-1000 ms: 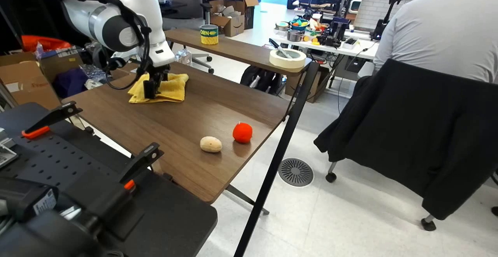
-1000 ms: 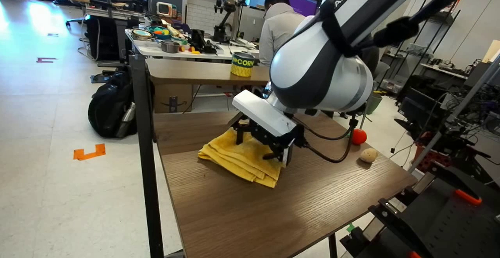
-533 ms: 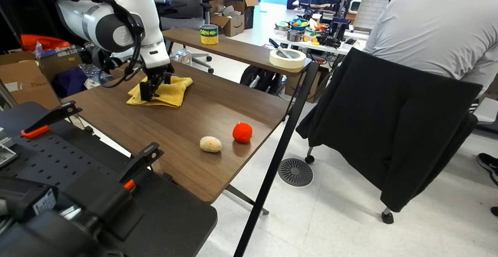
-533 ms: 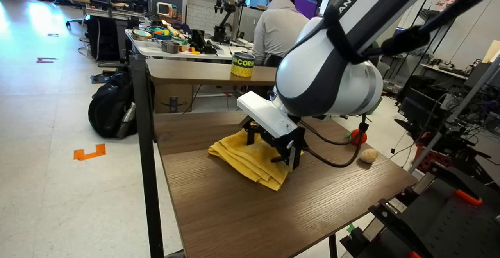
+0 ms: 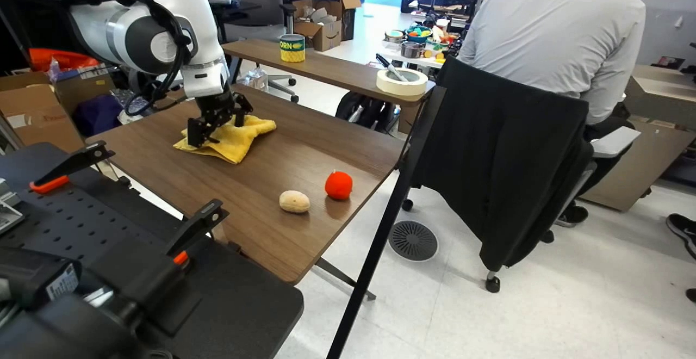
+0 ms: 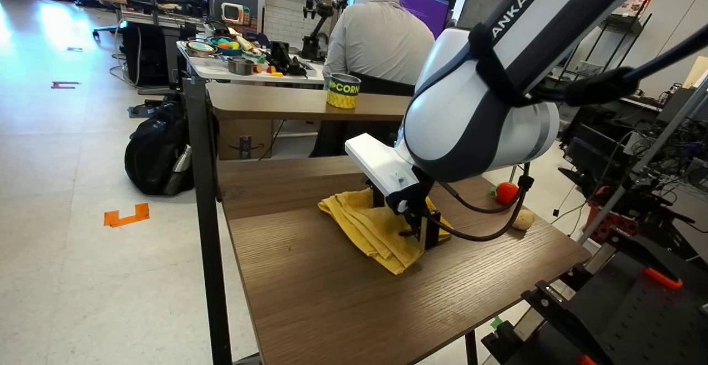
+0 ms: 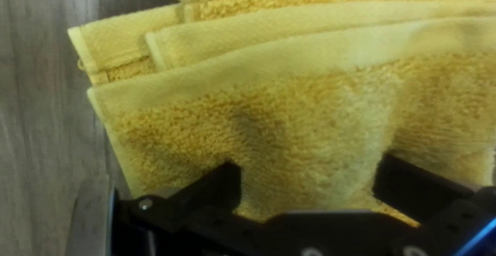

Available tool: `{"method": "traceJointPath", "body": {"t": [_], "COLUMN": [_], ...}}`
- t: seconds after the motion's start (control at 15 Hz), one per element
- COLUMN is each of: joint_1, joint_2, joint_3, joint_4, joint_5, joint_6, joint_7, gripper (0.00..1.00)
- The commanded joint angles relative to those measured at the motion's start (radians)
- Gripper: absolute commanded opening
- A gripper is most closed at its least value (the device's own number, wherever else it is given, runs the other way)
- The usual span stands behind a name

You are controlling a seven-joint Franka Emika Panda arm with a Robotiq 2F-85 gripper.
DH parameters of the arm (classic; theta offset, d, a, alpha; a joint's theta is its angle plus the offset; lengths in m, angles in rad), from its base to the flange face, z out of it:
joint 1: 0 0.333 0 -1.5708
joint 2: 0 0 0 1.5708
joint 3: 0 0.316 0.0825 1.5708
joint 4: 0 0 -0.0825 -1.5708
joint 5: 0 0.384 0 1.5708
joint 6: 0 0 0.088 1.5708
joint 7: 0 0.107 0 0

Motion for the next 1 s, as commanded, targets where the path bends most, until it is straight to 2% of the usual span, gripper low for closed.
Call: {"method": "traceJointPath", "body": {"t": [0.0,0.07,0.2,0.53,0.6,0.93], "joint_1": [-0.017,0.010,-0.075,-0.126,-0.096,-0.109], "joint_2": [-0.003,-0.020,-0.035,-0.030,-0.022,-0.022], "joint_3": [0.014,-0.030,0.049,0.086,0.059,0.068], "joint_4": [0.000,-0.004,0.004,0.044,0.037,0.044], "joint_5": [-0.030,-0.099,-0.137,-0.226,-0.193,-0.201], "joint_6": [-0.008,-0.128,-0.156,-0.243,-0.195,-0.212], "joint_7": [0.019,-0.019,-0.120,-0.323,-0.252,-0.315], "gripper": [1.00,1.00,1.00,1.00,1.00,1.00]}}
